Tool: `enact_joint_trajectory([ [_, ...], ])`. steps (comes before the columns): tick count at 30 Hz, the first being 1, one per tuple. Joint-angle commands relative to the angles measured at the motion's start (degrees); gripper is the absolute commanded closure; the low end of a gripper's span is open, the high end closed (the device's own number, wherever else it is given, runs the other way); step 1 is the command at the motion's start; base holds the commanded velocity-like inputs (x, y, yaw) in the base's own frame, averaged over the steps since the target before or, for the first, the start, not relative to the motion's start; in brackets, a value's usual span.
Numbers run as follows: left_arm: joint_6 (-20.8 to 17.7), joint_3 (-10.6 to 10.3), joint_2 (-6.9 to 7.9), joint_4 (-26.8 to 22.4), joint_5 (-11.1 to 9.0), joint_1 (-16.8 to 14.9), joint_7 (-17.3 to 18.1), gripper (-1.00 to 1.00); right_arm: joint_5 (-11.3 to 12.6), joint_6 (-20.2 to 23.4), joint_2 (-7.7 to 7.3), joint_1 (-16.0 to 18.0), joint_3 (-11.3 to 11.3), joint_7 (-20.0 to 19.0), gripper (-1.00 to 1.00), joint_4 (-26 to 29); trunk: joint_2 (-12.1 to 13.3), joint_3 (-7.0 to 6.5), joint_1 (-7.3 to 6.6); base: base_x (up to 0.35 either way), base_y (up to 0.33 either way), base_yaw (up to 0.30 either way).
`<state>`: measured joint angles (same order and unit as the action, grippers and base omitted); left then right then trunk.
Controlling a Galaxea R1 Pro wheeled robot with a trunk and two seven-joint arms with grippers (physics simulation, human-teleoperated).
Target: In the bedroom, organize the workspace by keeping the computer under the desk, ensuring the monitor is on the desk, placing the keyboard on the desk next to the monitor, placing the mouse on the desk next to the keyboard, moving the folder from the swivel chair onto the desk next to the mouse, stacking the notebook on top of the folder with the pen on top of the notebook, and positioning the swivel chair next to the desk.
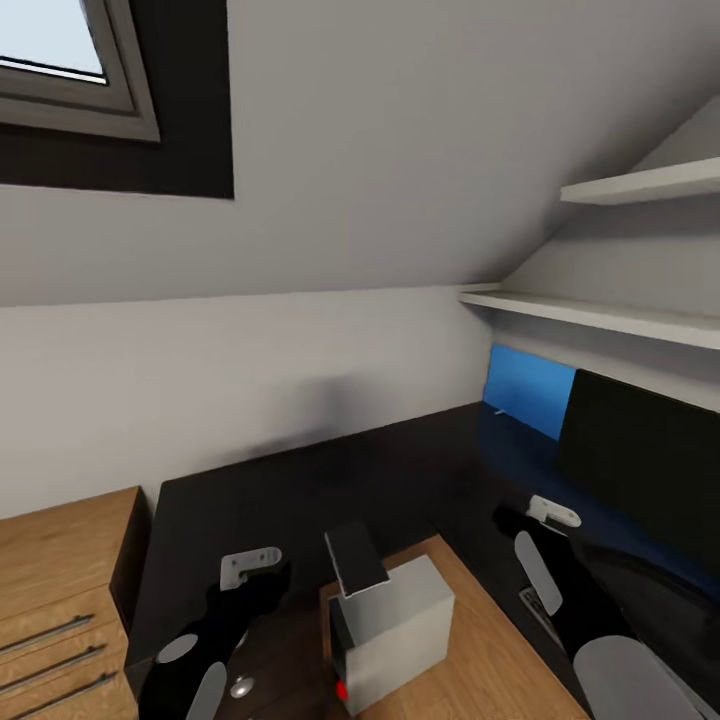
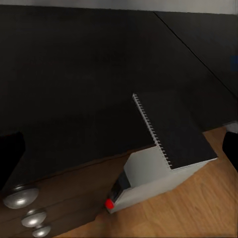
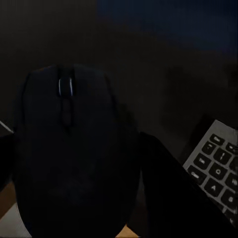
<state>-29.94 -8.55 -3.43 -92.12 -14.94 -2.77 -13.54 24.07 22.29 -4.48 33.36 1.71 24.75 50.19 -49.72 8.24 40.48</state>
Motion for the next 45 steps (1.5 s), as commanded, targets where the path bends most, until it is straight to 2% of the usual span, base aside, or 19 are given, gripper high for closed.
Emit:
enact_joint_trajectory([
  [1, -0.2, -0.1, 0.0, -0.1, -0.6, 0.0, -0.5, -1.0, 0.5, 0.2, 0.09, 0.0, -0.3, 0.4, 1.0, -0.1, -0.1, 0.09, 0.01, 0.12, 0.0, -0.022],
  [6, -0.2, -0.1, 0.02, -0.1, -0.5, 0.0, -0.5, -1.0, 0.4, 0.3, 0.16, 0.0, -2.5, 0.5, 1.0, -0.2, -0.1, 0.08, 0.01, 0.233, 0.0, -0.009],
  [14, -0.2, -0.1, 0.09, -0.1, -0.6, 0.0, -0.5, -1.0, 0.3, 0.3, 0.13, 0.1, -4.2, 0.5, 1.0, -0.7, -0.1, 0.08, 0.01, 0.184, 0.0, -0.001],
  [19, -0.2, 0.0, 0.09, -0.1, -0.5, 0.0, -0.5, -1.0, 0.3, 0.3, 0.1, 0.4, -4.4, 0.5, 1.0, -6.1, -0.1, 0.08, 0.01, 0.254, 0.0, 0.0],
  [27, -0.2, -0.1, 0.09, -0.1, -0.6, 0.0, -0.5, -1.0, 0.2, -0.6, -0.34, 5.0, -4.4, 0.4, 1.0, -17.7, -0.1, 0.08, 0.01, 0.244, 0.0, 0.0],
  [31, -0.2, -0.1, 0.09, -0.2, -0.7, 0.0, -0.5, -1.0, 0.3, -2.5, -1.21, 7.2, -4.4, 0.4, 1.0, -22.7, -0.1, 0.08, 0.01, 0.058, 0.0, 0.0],
  [35, -0.1, -0.1, 0.08, -0.4, -0.7, 0.0, -0.5, -1.0, 0.3, -3.2, -1.59, 8.0, -4.4, 0.4, 1.0, -24.6, -0.1, 0.08, 0.01, 0.018, 0.0, 0.0],
  [36, -0.1, -0.1, 0.01, -0.6, -0.8, 0.0, -0.5, -1.0, 0.3, -3.6, -2.43, 8.3, -4.3, 0.5, 1.0, -25.6, -0.1, 0.08, 0.01, 0.003, 0.0, 0.0],
  [40, 0.0, -0.1, -0.06, -0.6, -0.8, 0.0, -0.4, -1.0, 0.6, -4.0, -3.95, 8.4, -4.1, 0.5, 1.0, -27.1, -0.1, 0.08, 0.01, 0.001, 0.0, 0.0],
  [45, 0.1, 0.0, -0.08, -0.6, -0.8, 0.0, -0.4, -1.0, 0.9, -3.6, -4.54, 8.9, -3.9, 0.5, 1.0, -29.6, -0.1, 0.08, 0.01, 0.0, 0.0, 0.0],
])
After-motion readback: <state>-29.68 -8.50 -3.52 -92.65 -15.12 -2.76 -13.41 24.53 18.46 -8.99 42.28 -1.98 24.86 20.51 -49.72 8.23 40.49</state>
